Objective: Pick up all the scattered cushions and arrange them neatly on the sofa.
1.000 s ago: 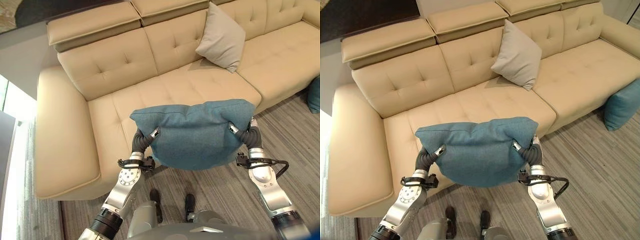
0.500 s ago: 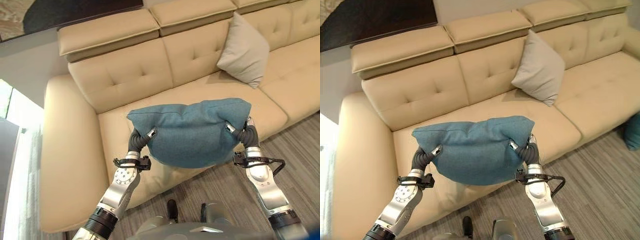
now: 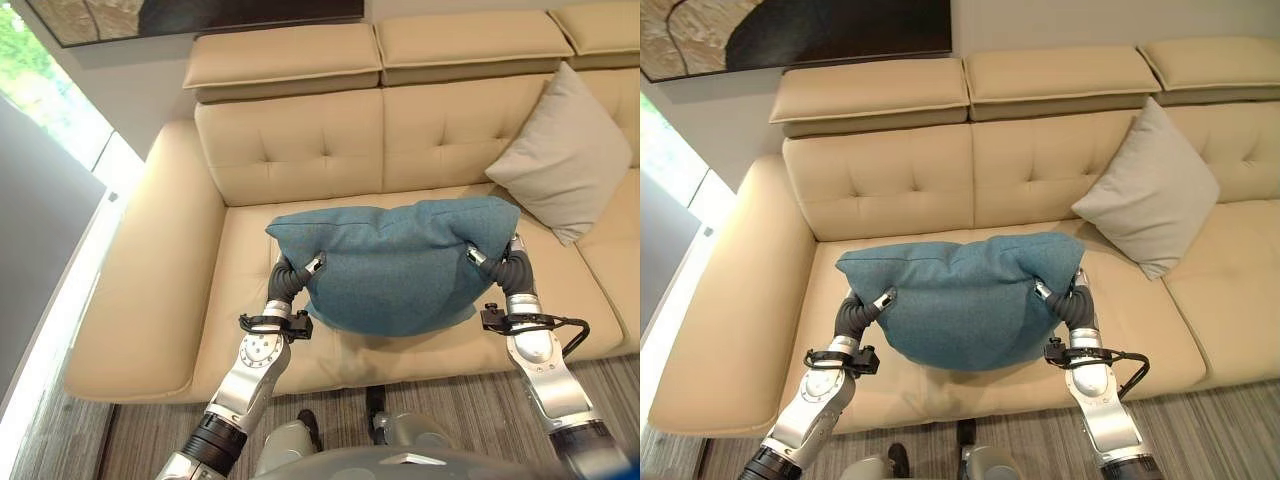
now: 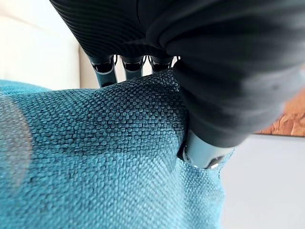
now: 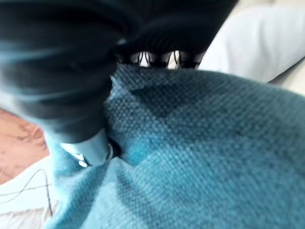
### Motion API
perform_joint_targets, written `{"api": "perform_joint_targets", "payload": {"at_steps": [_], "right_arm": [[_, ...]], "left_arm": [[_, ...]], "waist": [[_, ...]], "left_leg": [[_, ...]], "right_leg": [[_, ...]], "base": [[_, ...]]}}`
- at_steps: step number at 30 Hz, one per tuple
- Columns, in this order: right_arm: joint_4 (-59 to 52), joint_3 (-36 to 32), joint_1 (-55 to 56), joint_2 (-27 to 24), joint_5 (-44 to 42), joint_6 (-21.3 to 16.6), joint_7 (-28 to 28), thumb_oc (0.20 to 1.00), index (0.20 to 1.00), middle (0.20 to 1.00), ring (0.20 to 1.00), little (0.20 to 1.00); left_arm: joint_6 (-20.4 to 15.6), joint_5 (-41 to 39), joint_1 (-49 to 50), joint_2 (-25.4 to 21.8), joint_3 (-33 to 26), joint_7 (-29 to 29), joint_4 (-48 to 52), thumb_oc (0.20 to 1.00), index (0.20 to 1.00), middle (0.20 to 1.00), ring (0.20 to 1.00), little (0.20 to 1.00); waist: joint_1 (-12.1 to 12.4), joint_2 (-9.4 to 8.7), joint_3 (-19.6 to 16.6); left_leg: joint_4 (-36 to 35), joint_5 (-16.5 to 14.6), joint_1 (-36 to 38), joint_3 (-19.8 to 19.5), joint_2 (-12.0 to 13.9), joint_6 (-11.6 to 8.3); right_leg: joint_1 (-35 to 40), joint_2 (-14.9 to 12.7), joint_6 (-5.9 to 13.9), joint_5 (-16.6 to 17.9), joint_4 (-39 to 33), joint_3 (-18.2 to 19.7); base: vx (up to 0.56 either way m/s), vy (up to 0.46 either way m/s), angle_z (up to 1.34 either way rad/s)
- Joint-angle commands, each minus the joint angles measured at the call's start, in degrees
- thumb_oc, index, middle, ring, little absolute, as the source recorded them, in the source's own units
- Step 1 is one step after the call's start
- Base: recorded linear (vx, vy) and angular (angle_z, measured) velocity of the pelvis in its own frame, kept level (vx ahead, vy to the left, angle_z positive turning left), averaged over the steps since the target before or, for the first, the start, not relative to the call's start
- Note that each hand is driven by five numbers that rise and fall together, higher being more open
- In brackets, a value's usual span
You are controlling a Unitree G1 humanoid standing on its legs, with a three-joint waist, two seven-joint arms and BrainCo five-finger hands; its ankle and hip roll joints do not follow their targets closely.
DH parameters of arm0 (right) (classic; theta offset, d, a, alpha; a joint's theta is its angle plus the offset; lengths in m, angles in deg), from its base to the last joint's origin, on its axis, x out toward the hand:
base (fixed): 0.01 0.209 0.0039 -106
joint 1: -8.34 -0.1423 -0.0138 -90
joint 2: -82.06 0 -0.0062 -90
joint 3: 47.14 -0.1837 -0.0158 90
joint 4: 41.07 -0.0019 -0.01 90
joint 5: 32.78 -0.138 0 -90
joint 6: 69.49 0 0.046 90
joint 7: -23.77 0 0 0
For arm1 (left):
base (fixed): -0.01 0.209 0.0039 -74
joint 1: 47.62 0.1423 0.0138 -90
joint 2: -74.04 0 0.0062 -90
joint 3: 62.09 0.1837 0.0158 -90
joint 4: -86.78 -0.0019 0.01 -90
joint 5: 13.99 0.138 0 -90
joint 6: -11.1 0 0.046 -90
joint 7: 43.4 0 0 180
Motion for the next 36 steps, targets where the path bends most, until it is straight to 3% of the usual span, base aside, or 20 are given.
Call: {"api": "perform_joint_targets", "payload": {"at_steps": [1, 6, 14, 19, 20, 24, 27, 36], "right_arm": [[-5.45, -4.36, -0.89, -1.42, 1.21, -4.29, -2.78, 0.2, 0.2, 0.2, 0.2, 0.2], [-3.1, -1.77, -7.32, -1.85, 1.72, -2.95, -3.31, 0.2, 0.2, 0.2, 0.2, 0.2], [2.96, 1.46, -17.07, -2.92, 2.17, -2.12, -6.21, 0.2, 0.2, 0.2, 0.2, 0.2], [8.41, 4.76, -26.41, -3.04, 2.76, -1.68, -9.56, 0.2, 0.2, 0.2, 0.2, 0.2], [10.6, 6.5, -31.38, -2.87, 2.85, -1.68, -11.12, 0.2, 0.2, 0.2, 0.2, 0.2], [13.48, 7.92, -36.16, -3.26, 2.72, -1.16, -12.56, 0.2, 0.2, 0.2, 0.2, 0.2], [18.26, 9.68, -43.86, -5.95, 1.58, -0.74, -14.04, 0.2, 0.2, 0.2, 0.2, 0.2], [25.28, 13.59, -55.8, -9.9, 0.35, -0.6, -15.32, 0.2, 0.2, 0.2, 0.2, 0.2]], "left_arm": [[-5.78, 2.47, -3.64, -0.87, -2.24, -0.06, 6.0, 0.2, 0.2, 0.2, 0.2, 0.2], [-5.1, 4.67, -6.09, -1.73, -2.89, -2.38, 5.49, 0.2, 0.2, 0.2, 0.2, 0.2], [-5.15, 7.04, -14.41, -1.58, -1.89, -6.1, 2.03, 0.2, 0.2, 0.2, 0.2, 0.2], [-4.36, 10.58, -26.09, -1.71, 0.9, -9.88, -3.85, 0.2, 0.2, 0.2, 0.2, 0.2], [-4.16, 11.11, -32.01, -1.28, 2.05, -11.94, -7.08, 0.2, 0.2, 0.2, 0.2, 0.2], [-4.41, 11.29, -37.83, -1.55, 2.98, -14.09, -10.72, 0.2, 0.2, 0.2, 0.2, 0.2], [-4.64, 11.1, -45.28, -2.59, 4.43, -15.81, -15.42, 0.2, 0.2, 0.2, 0.2, 0.2], [-5.83, 9.98, -55.1, -4.67, 6.2, -17.76, -22.49, 0.2, 0.2, 0.2, 0.2, 0.2]], "waist": [[-1.84, 0.12, -3.81], [-0.38, 0.72, -6.15], [1.04, 0.65, -5.74], [1.44, 0.97, -4.02], [1.46, 1.3, -2.74], [1.17, 1.53, -2.53], [1.0, 1.75, -1.93], [1.02, 2.14, -2.19]], "left_leg": [[-4.04, 1.71, 0.45, -0.29, -1.29, 1.29], [-12.24, 1.83, 7.67, 0.06, -3.49, 2.32], [-13.98, 1.44, 7.7, -0.15, -4.51, 2.64], [-14.55, 2.11, 5.14, -0.77, -4.44, 2.4], [-14.69, 2.9, 2.57, -1.24, -4.31, 2.23], [-14.69, 4.31, -1.3, -1.7, -3.96, 1.68], [-14.69, 5.74, -5.52, -2.35, -3.85, 0.9], [-14.69, 7.41, -11.5, -2.73, -3.74, -0.39]], "right_leg": [[3.76, -2.83, 8.65, -8.05, 2.36, 3.81], [6.76, -3.4, 9.59, -9.06, 1.72, 4.35], [5.86, -4.37, 10.43, -8.44, 1.18, 4.1], [2.56, -4.27, 10.76, -7.03, 0.4, 4.5], [-0.22, -4.03, 10.93, -6.09, 0.17, 4.91], [-4.09, -3.68, 11.08, -4.9, -0.03, 5.13], [-7.98, -3.43, 11.39, -3.61, -0.41, 4.81], [-13.67, -3.55, 12.05, -2.26, -0.7, 4.66]], "base": [[0.15, 0.0, 0.41], [0.31, 0.129, -0.09], [0.09, 0.031, 0.13], [-0.05, -0.027, -0.01], [-0.12, -0.058, 0.0], [-0.06, -0.043, -0.01], [-0.05, -0.049, 0.02], [0.0, -0.011, -0.01]]}}
